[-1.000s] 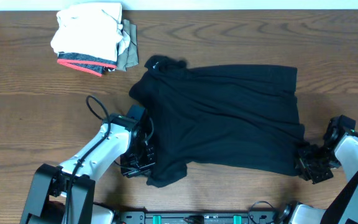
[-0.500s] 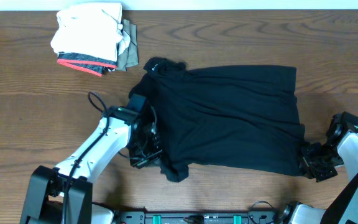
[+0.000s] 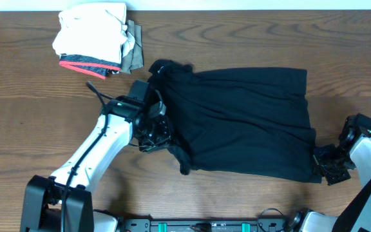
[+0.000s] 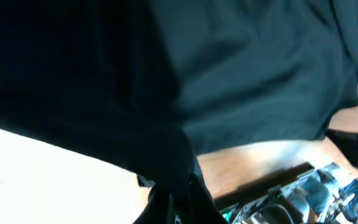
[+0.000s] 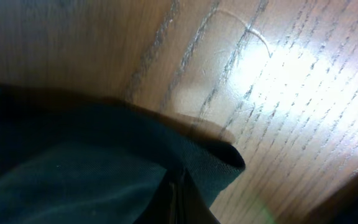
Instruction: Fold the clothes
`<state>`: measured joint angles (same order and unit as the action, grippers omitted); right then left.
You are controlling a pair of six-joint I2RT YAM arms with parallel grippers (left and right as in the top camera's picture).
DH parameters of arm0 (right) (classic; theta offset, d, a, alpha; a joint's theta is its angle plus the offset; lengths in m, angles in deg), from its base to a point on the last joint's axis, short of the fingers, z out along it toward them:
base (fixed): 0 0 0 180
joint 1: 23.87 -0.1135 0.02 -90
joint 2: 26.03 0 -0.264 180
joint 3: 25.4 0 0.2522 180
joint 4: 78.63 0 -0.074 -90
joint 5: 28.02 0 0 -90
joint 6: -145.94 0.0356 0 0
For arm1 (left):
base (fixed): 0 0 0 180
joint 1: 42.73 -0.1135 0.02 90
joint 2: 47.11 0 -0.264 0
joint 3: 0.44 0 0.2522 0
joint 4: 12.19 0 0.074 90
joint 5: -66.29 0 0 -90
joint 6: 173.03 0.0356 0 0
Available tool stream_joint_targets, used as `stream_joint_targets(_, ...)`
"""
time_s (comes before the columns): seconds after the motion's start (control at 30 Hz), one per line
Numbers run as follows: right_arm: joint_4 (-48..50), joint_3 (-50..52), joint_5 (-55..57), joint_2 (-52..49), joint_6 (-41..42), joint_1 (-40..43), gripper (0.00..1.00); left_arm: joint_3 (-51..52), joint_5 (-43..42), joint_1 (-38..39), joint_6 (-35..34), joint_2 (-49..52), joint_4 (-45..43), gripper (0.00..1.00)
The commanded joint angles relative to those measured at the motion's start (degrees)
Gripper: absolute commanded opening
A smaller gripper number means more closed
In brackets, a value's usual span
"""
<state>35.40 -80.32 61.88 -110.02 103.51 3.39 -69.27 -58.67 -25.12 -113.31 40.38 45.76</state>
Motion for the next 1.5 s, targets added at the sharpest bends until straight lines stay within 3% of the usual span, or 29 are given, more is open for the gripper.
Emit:
stream_joint_targets(0.0, 0.02, -0.9, -0.59, -0.28, 0.96, 0.31, 0.05, -0.79, 1.57, -2.49, -0.68, -0.7, -0.07, 0.06)
stream_joint_targets(0.07, -0.96, -0.9, -0.39, -0.28, 0.35, 0.31, 0.18, -0.79, 1.55, -3.43, -0.68, -0.7, 0.33, 0.06)
stream_joint_targets(0.1, -1.7, -0.9, -0.04, -0.28, 0.33, 0.31, 0.19, -0.79, 1.57, -3.82, -0.66, -0.7, 0.66, 0.06)
stream_joint_targets(0.47, -5.14, -0.9, 1.64, 0.11, 0.35, 0.31, 0.25, -0.79, 1.57, -4.31, -0.26, -0.7, 1.57, 0.06)
stream_joint_targets(0.5, -5.22, -0.9, 1.86, 0.2, 0.35, 0.31, 0.4, -0.79, 1.57, -4.31, -0.26, -0.7, 1.57, 0.06)
stream_joint_targets(0.53, -5.14, -0.9, 1.77, 0.2, 0.09, 0.31, 0.85, -0.79, 1.57, -4.31, -0.26, -0.7, 1.57, 0.06)
stream_joint_targets(0.57, -4.81, -0.87, 1.51, 0.2, -0.79, 0.31, 0.99, -0.79, 1.57, -4.31, -0.26, -0.7, 1.57, 0.07)
stream_joint_targets(0.7, -5.35, -0.85, 0.09, 0.2, -4.39, 0.31, 0.99, -0.79, 1.57, -4.31, -0.26, -0.7, 1.57, 0.07)
stream_joint_targets(0.9, -8.17, -0.68, 1.18, 0.2, 0.26, 0.31, 0.99, -0.79, 1.57, -4.31, -0.24, -0.7, 1.81, 0.07)
stream_joint_targets(1.47, 0.76, 4.94, 1.77, 0.17, 4.31, 0.31, 0.96, -0.79, 1.57, -4.31, -0.24, -0.7, 2.05, 0.07)
